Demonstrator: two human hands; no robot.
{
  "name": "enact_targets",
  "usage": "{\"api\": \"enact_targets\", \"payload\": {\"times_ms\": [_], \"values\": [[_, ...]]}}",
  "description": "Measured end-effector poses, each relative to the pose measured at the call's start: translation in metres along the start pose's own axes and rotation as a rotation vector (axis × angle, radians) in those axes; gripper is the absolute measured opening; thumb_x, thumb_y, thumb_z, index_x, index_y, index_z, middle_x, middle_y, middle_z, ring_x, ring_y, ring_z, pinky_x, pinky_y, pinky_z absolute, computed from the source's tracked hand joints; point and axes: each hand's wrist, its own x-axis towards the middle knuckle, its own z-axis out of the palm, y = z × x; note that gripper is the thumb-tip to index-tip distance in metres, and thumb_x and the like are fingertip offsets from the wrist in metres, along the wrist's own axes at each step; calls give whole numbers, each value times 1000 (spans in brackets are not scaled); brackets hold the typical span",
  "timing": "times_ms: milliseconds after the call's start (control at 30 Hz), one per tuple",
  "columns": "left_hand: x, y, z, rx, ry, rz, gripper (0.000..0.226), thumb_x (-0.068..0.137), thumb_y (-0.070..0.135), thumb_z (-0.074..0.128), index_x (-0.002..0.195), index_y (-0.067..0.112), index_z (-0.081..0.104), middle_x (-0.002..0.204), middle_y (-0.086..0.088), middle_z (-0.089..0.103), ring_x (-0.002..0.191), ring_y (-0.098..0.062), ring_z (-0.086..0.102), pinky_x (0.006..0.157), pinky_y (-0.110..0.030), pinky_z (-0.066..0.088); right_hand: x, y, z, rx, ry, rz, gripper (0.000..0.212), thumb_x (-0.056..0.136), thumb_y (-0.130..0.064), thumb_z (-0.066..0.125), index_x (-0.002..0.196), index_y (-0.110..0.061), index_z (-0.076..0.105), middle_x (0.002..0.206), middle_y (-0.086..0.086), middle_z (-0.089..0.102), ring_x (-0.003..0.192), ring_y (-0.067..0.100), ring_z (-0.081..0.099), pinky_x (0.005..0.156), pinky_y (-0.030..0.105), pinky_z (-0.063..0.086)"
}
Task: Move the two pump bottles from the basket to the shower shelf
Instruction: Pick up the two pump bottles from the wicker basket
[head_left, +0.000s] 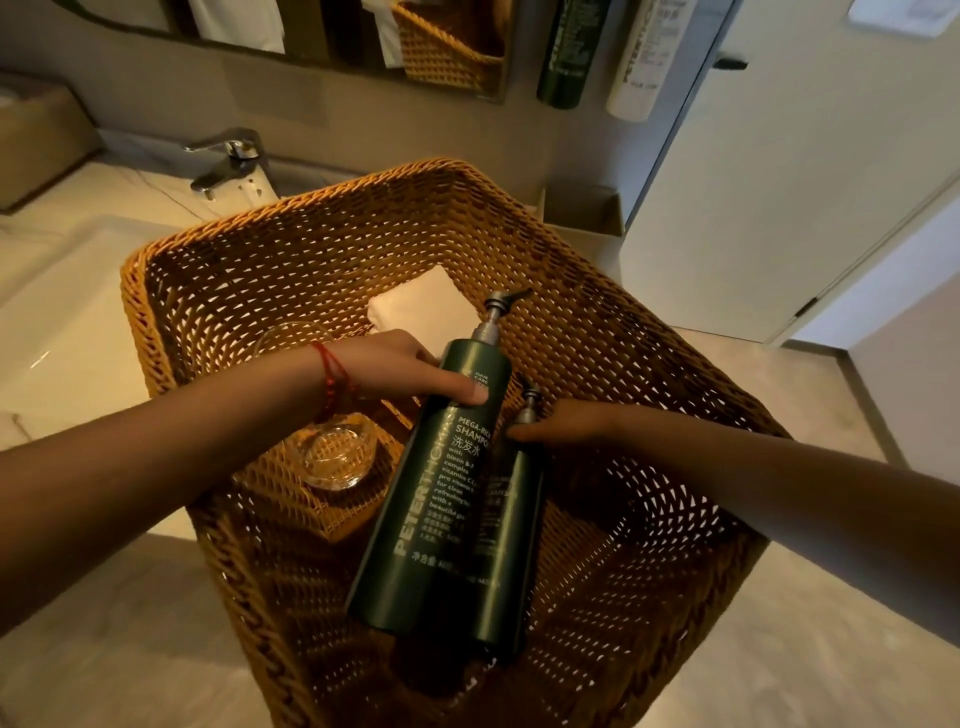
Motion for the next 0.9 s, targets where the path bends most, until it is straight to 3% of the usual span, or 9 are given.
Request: {"api": "enact_targets", "payload": {"times_ms": [167,267,367,500,700,800,900], "values": [[-17,-8,-22,55,46,31,59,37,53,73,83,18,63,64,7,74,63,-9,70,49,-20,52,9,-5,10,87,-110,119,38,82,-46,55,98,-11,49,107,21,57,101,38,56,85,46,48],[-19,-15,-29,30,99,28,53,40,51,73,80,17,63,60,7,73,60,-9,69,47,-20,52,13,-9,17,127,-120,141,50,82,-45,56,114,-8,47,112,20,56,102,34,55,80,41,49],[-21,-21,-34,-8,144,26,54,41,50,72,80,14,63,67,3,71,56,-8,68,45,-19,51,14,-13,22,232,-54,134,50,80,-35,62,118,-7,45,120,20,56,111,34,54,90,44,48],[-22,-23,-37,-44,171,30,60,35,52,72,79,13,64,58,6,72,55,-8,68,44,-18,50,9,-20,16,242,6,44,51,77,-31,67,115,-4,46,106,17,59,106,32,57,86,40,52],[-23,-22,-42,-124,209,64,73,37,54,74,92,8,63,90,-8,69,74,-19,69,52,-22,55,-24,-33,-18,240,104,-223,53,74,-40,66,112,-5,53,105,11,63,89,21,65,60,23,55],[-26,-18,-43,-173,223,88,72,36,55,76,91,10,62,94,-10,67,76,-20,68,52,-22,56,-43,-32,-32,332,147,-325,57,63,-44,70,106,-9,57,106,11,65,91,23,67,70,28,56],[-30,-14,-40,-211,228,134,67,39,55,69,89,11,61,95,-10,66,71,-17,68,50,-21,54,-62,-27,-39,454,175,-377,67,50,-47,75,104,-10,58,107,14,67,90,24,68,67,29,56]]}}
